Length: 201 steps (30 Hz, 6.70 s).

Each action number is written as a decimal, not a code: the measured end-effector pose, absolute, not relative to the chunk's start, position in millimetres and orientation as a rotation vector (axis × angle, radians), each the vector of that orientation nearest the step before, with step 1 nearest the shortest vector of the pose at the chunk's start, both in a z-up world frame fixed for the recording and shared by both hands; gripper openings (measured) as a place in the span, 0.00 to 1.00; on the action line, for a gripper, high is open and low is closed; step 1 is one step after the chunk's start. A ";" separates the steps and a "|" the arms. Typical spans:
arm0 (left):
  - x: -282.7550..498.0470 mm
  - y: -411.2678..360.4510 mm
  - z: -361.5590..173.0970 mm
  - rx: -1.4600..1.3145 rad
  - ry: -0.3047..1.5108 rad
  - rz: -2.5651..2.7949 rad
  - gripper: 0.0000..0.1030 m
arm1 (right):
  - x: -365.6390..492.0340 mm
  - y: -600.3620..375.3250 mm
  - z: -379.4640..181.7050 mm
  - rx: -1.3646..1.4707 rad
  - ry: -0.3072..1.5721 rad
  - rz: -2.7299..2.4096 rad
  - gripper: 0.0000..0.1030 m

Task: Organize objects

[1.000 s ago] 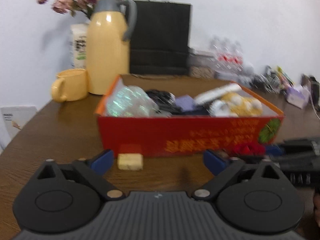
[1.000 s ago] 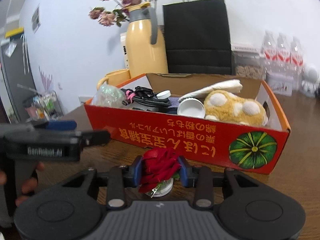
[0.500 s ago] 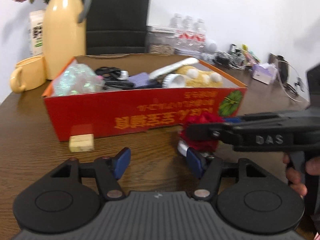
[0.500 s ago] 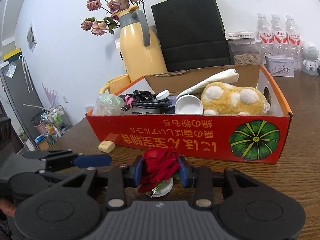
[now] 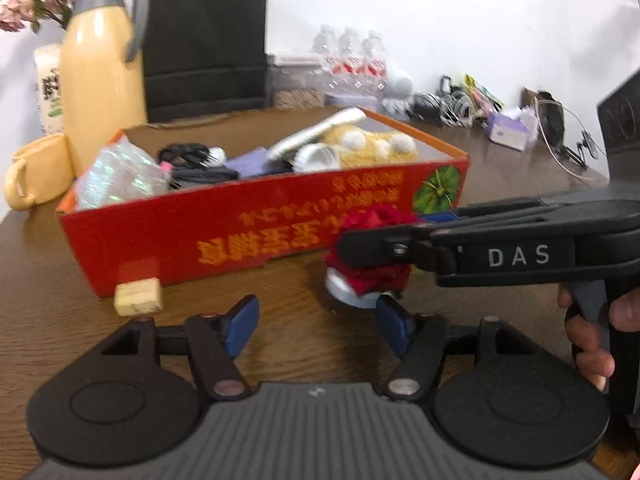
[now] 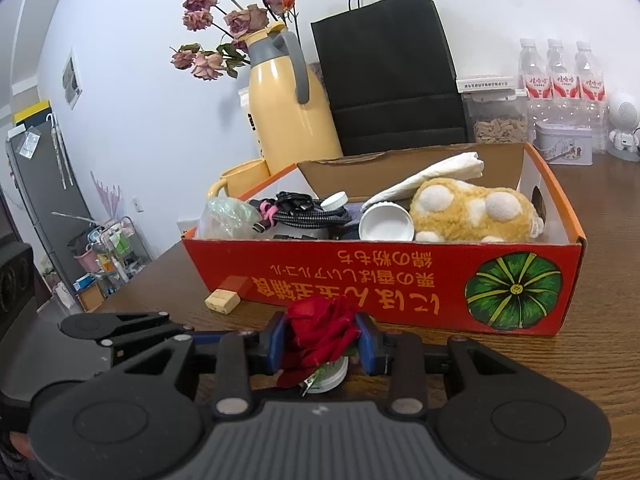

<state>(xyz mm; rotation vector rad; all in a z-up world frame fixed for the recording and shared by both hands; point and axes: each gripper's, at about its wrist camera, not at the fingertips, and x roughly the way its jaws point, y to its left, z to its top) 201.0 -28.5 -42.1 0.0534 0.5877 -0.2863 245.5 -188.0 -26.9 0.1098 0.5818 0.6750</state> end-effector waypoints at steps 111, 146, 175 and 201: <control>337.7 2.5 24.1 -0.062 0.348 0.127 1.00 | 365.2 -161.5 20.4 -0.043 0.416 0.408 1.00; 183.7 22.9 97.1 -0.073 0.220 0.108 1.00 | 231.9 -179.0 92.8 -0.079 0.305 0.369 1.00; 25.0 11.0 53.5 -0.088 0.360 0.038 1.00 | 64.9 -214.6 72.3 0.005 0.389 0.358 1.00; 39.3 8.4 30.4 -0.100 0.459 0.038 1.00 | 76.3 -211.9 39.8 0.000 0.494 0.350 1.00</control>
